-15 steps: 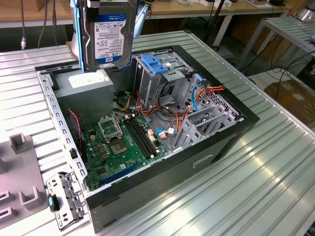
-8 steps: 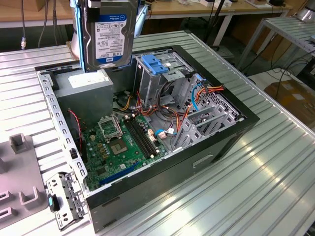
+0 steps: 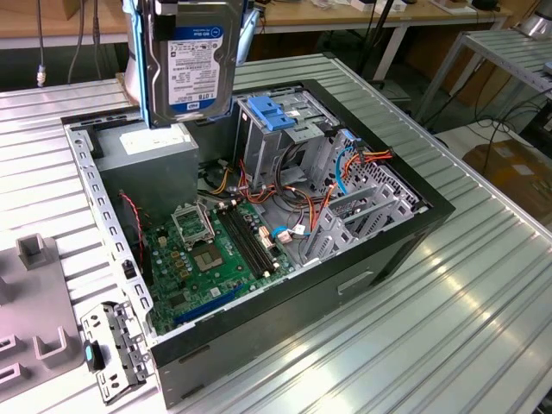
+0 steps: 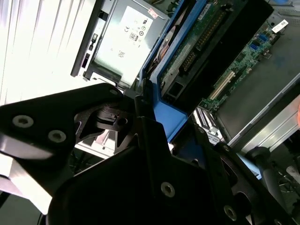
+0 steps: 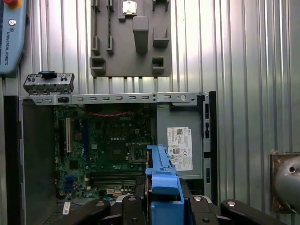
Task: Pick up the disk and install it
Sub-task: 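Insert the disk into the insertion slot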
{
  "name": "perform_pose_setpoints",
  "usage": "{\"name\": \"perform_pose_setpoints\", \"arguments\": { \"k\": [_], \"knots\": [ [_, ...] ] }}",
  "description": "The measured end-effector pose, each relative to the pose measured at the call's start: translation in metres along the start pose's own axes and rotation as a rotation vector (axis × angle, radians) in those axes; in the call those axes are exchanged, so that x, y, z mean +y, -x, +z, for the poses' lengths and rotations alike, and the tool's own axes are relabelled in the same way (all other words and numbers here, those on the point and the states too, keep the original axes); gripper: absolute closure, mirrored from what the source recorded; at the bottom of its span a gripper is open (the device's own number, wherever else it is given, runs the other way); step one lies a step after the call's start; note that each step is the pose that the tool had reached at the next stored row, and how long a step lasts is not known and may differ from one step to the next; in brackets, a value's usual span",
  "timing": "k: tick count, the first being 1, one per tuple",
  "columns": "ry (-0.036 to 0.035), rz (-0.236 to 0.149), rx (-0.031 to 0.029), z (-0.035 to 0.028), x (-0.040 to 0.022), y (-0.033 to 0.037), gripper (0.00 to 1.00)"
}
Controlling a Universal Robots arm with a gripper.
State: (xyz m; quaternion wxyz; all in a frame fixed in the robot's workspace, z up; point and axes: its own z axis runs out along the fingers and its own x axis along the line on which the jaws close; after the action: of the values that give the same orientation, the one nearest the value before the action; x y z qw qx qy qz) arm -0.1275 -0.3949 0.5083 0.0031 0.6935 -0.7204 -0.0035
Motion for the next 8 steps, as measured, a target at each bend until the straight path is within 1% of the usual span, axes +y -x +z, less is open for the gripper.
{"name": "perform_pose_setpoints", "arguments": {
  "k": [8],
  "knots": [
    [0.0000,0.000,0.0000,0.0000,-0.0002,-0.0042,0.63]
  ]
}}
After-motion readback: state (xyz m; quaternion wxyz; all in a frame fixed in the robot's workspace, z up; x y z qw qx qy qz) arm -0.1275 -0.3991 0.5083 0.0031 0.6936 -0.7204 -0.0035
